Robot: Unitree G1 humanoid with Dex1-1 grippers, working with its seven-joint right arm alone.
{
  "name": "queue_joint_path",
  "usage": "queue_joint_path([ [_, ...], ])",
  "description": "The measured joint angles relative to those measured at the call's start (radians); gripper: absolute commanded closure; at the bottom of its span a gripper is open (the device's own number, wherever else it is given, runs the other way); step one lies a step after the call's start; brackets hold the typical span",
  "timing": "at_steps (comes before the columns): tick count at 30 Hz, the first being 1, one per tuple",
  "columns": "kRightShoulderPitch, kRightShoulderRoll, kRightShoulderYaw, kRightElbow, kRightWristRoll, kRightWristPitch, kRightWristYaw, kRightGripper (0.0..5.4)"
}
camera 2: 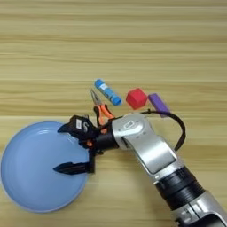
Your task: Move the objects on the table
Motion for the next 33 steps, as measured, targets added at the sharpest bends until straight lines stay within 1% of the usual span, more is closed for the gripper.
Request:
queue_joint_path([
  [7,-0.016,0.033,0.031,0.05,-0.045,0.021,-0.027,0.05],
  [12,-0.036,0.058,0.034,0.077,-0.066,0.038,-0.051,0.05],
  [19,-0.073,0.098,0.039,0.126,-0.094,0.038,-0.091,0.05],
  [33,-0.163,0.168,0.03,0.27,-0.112,0.03,-0.159,0.05],
])
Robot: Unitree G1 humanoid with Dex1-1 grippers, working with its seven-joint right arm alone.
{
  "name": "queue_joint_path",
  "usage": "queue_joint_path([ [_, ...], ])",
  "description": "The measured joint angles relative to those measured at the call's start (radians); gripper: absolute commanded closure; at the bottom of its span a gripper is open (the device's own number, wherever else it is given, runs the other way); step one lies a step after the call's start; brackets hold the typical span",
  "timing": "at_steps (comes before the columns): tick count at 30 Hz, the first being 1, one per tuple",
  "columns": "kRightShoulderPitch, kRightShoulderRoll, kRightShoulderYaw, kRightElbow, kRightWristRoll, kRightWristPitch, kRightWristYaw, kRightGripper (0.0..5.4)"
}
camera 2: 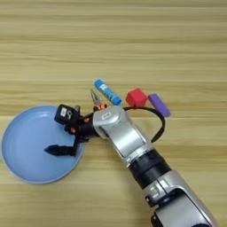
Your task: Move the objects on the table
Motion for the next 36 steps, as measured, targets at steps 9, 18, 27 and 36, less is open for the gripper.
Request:
queue_joint_path([
  [9,-0.094,0.045,-0.038,0.186,0.0,-0.055,-0.025,0.05],
  [18,-0.216,0.129,-0.122,0.475,0.0,-0.171,-0.114,0.05],
  [27,-0.297,0.186,-0.186,0.691,-0.006,-0.293,-0.196,0.05],
  [36,-0.329,0.209,-0.263,0.796,0.006,-0.368,-0.227,0.05],
])
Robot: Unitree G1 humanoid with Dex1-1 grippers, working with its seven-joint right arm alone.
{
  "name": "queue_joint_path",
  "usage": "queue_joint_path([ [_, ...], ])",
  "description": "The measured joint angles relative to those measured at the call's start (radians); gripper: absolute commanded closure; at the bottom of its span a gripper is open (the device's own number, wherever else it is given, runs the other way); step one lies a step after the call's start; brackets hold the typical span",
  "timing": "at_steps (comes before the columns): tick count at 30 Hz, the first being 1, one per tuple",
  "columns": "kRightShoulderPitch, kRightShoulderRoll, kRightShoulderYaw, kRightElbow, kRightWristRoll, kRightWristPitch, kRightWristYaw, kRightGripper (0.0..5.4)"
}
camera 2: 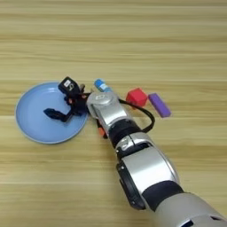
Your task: Move the objects on the table
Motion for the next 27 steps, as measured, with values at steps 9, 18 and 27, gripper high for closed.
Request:
queue_joint_path([
  [9,0.057,-0.002,-0.034,-0.285,0.057,0.06,0.103,0.05],
  [18,0.171,-0.094,-0.107,-0.723,0.154,0.256,0.164,0.05],
  [27,0.199,-0.28,-0.267,-0.938,0.308,0.335,0.225,0.05],
])
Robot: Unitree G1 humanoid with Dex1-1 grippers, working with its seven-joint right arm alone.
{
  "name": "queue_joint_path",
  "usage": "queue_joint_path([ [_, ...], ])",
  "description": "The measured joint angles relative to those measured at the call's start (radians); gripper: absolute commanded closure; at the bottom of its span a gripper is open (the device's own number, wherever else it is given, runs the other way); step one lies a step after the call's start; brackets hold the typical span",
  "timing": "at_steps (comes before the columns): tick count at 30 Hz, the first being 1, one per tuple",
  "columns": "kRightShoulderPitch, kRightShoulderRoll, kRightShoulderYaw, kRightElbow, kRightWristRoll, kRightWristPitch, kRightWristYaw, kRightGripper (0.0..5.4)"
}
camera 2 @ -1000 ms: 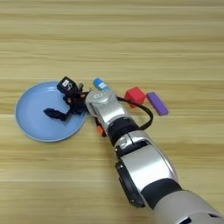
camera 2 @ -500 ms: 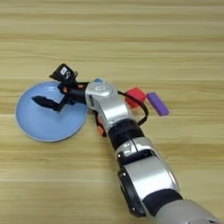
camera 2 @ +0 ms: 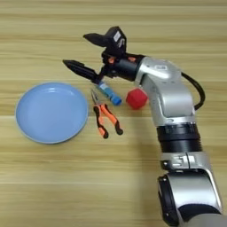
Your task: Move the objects on the table
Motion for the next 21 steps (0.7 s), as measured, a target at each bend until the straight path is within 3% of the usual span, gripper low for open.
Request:
queue_joint_path([
  [10,0.022,-0.154,-0.102,0.0,0.079,0.017,0.057,0.05],
  [15,0.027,-0.222,-0.132,0.113,0.073,-0.028,0.096,0.05],
  [21,0.027,-0.266,-0.137,0.24,0.064,-0.093,0.139,0.05],
])
